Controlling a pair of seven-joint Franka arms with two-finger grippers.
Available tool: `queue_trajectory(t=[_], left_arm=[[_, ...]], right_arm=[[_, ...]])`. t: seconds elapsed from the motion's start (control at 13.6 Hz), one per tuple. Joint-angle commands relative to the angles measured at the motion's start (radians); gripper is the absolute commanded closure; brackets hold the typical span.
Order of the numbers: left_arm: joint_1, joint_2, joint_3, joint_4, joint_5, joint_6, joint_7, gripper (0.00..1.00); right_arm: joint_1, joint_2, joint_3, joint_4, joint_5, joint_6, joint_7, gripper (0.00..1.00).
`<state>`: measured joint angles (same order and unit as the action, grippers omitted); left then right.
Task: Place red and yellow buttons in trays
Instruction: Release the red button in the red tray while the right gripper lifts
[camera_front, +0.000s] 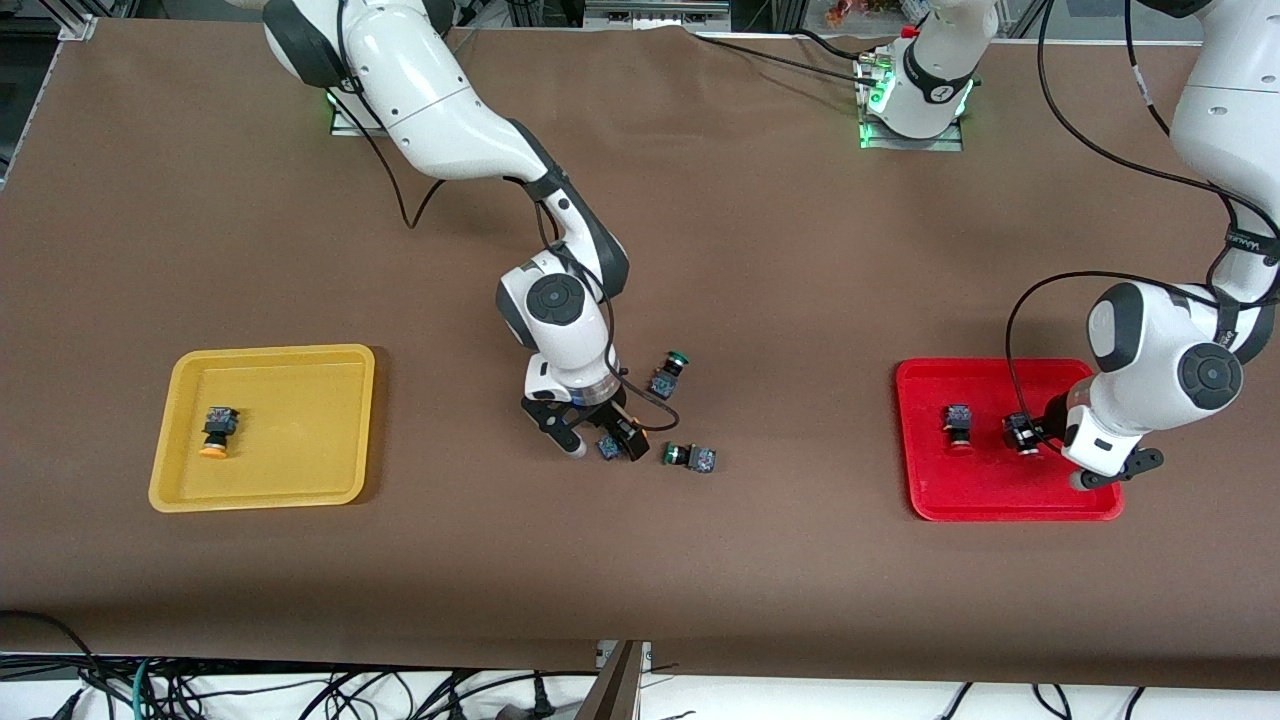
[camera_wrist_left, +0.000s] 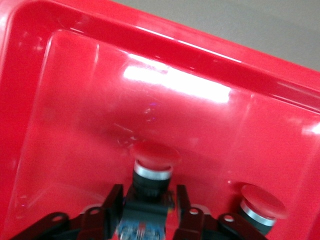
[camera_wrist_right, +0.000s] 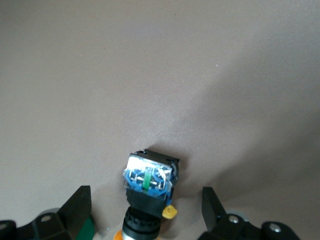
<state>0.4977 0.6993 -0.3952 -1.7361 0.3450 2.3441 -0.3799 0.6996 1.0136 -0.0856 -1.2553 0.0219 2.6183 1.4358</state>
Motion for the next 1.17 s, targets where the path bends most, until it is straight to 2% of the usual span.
queue_trajectory(t=[0.0,0.15,0.22,0.29,0.51,0.73,0.81,0.95,1.1], left_arm=[[0.007,0.002,-0.007,-0.007,0.101,0.02,-0.013,0.0],[-0.001,-0.012,-0.011,0.001,0.104,0.008,-0.004,0.0],[-0.002,-0.029,-0.014,0.004,0.104,0.001,0.007,0.0],[-0.002,-0.052,-0.02,0.012,0.104,-0.028,0.024,0.0],[0.002,-0.162,-0.056,0.018,0.097,-0.113,0.049,0.0],[0.013,-0.282,-0.121,0.02,0.06,-0.241,0.052,0.0],[0.015,-0.318,-0.129,0.02,0.02,-0.261,0.061,0.0],[0.015,-0.38,-0.129,0.02,-0.078,-0.301,0.165,0.0],[0.048,-0.434,-0.129,0.035,-0.177,-0.363,0.298,0.0]], right_arm=[[0.006,0.022,-0.013,0.039,-0.01,0.0,0.008,0.58],[0.003,0.02,-0.013,0.037,-0.025,-0.003,0.003,0.86],[0.0,0.017,-0.013,0.037,-0.04,-0.006,0.002,0.95],[-0.002,0.014,-0.013,0.037,-0.054,-0.009,-0.002,1.0],[-0.044,-0.032,-0.01,0.037,-0.044,-0.087,-0.102,1.0],[-0.113,-0.116,0.001,0.025,-0.037,-0.28,-0.309,1.0],[-0.143,-0.145,0.001,0.025,-0.01,-0.341,-0.407,1.0],[-0.205,-0.191,-0.002,0.013,0.106,-0.444,-0.645,1.0],[-0.274,-0.233,-0.01,-0.024,0.135,-0.539,-0.838,1.0]])
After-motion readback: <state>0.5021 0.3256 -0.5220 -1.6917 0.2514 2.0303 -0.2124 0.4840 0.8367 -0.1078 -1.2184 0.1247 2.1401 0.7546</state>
